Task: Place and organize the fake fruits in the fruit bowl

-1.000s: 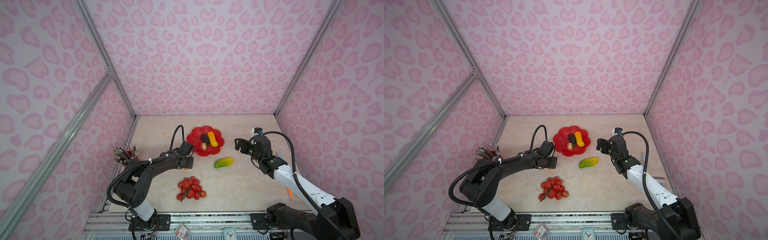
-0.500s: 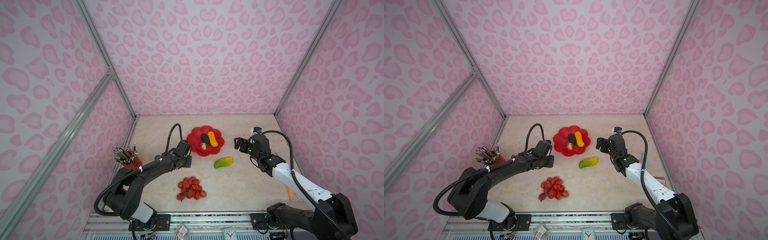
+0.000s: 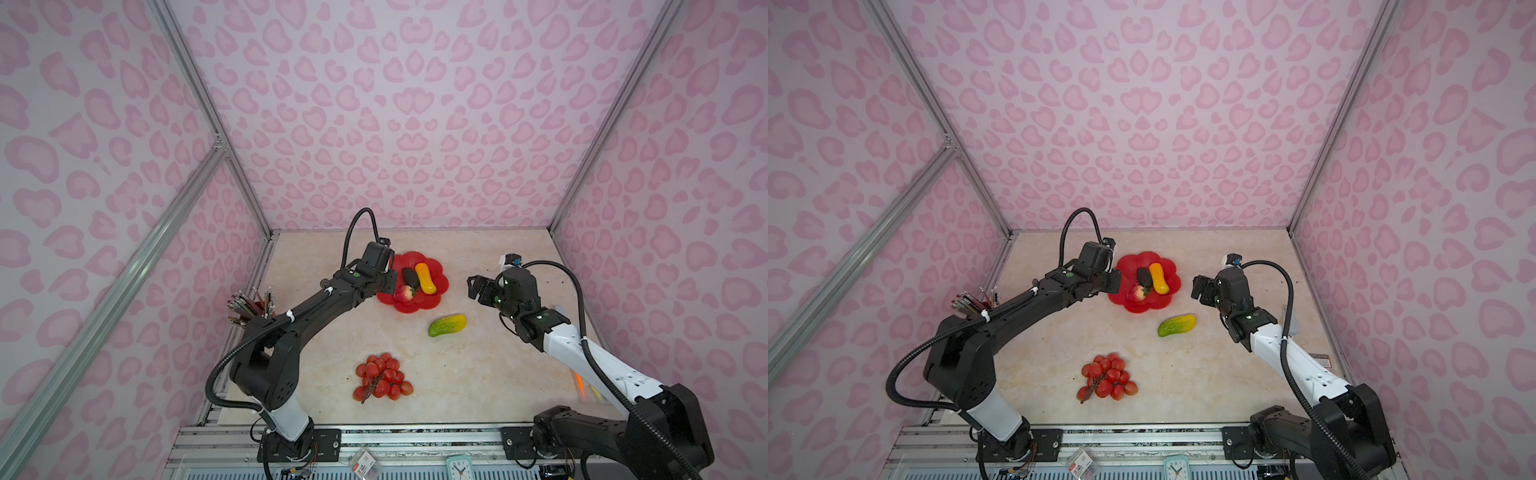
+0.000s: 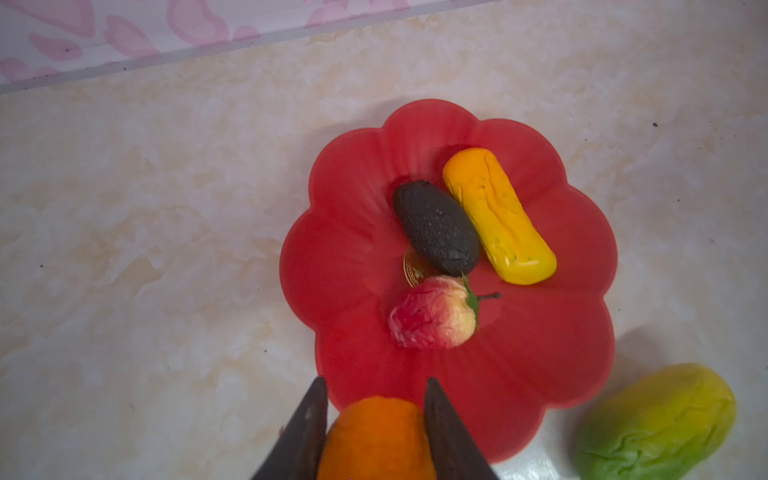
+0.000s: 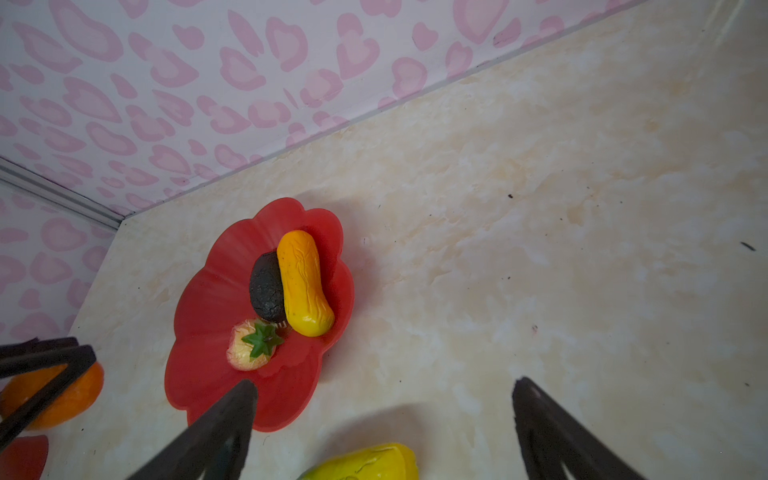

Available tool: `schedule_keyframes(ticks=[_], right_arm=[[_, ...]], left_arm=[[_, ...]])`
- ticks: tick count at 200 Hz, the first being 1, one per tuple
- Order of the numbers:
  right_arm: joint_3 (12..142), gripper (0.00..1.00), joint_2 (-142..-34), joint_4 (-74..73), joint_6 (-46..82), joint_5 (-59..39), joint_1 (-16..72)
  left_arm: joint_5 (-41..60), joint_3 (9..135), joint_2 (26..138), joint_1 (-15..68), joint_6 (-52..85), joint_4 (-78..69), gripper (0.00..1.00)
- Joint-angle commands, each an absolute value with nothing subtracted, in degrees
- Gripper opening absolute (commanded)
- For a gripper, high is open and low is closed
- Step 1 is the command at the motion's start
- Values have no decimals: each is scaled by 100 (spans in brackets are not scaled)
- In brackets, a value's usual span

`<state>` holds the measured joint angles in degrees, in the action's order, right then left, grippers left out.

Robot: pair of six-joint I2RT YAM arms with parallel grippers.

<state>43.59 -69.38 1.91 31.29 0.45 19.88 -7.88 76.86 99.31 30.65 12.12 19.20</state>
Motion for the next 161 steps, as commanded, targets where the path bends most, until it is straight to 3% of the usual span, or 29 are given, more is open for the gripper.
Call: schedule_keyframes(ticks=[1, 45, 106, 161], right_arm=[[4268, 96, -6898, 352, 3129, 77, 1993], [4144, 95, -6932, 585, 3343, -65, 1988], [3798, 93, -7166, 498, 4126, -222, 2285], [3386, 92, -7269, 118, 5229, 3, 2832]], left_arm=[[-688, 8288, 10505, 2978, 1034, 1867, 38], [-434, 9105, 11569, 2871, 1063, 1968, 38], [-82, 9465, 12217, 2865, 1320, 1986, 40], [123, 9553, 12491, 2865, 1465, 1986, 63]])
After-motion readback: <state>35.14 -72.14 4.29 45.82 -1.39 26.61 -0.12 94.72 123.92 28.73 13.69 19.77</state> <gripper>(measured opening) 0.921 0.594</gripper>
